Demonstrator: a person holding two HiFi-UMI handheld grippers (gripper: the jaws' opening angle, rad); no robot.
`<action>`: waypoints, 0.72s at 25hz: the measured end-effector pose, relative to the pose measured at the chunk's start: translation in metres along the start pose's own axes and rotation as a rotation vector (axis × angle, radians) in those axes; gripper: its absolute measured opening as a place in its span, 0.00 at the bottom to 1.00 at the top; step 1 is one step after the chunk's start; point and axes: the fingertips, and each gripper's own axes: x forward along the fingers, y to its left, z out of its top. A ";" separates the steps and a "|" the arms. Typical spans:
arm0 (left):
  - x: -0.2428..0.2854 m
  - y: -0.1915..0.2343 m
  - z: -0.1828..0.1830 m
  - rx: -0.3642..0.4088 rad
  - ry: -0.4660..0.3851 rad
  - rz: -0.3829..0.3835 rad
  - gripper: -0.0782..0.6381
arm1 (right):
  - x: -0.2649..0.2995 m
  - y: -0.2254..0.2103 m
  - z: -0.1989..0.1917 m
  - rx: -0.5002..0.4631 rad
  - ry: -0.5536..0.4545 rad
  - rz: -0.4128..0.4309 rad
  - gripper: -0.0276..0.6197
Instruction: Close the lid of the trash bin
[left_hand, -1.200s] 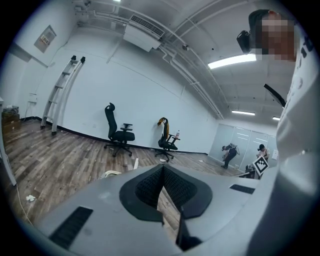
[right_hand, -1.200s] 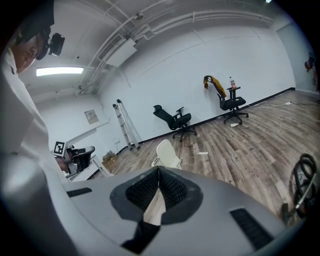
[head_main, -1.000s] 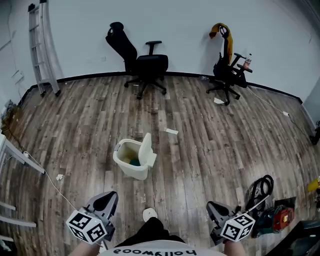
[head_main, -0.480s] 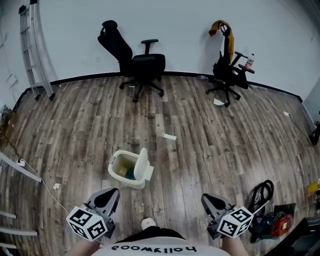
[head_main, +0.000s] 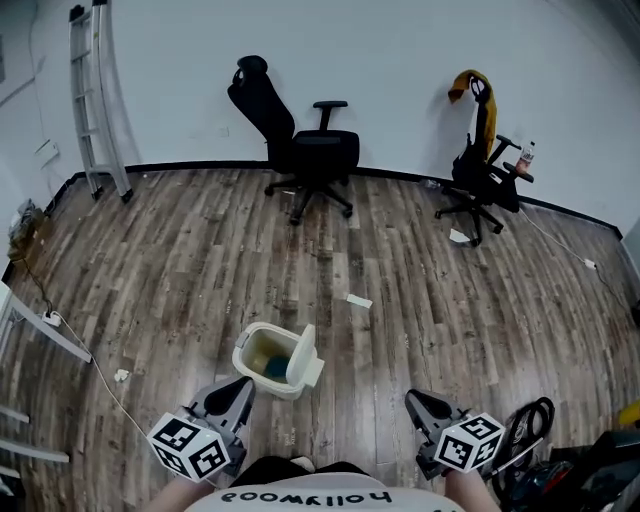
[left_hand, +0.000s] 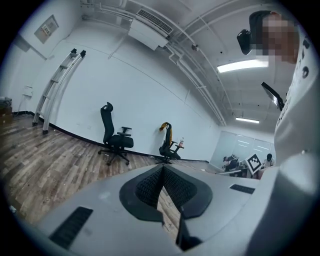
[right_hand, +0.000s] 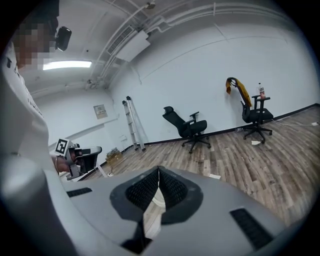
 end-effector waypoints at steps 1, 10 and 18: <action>0.001 0.000 0.003 -0.005 -0.013 0.000 0.12 | 0.006 -0.002 0.003 -0.007 0.007 0.004 0.06; 0.007 0.029 0.014 -0.052 -0.065 0.088 0.12 | 0.043 -0.013 0.030 -0.072 0.055 0.034 0.06; 0.028 0.023 0.006 -0.083 -0.109 0.216 0.12 | 0.079 -0.054 0.033 -0.124 0.179 0.131 0.06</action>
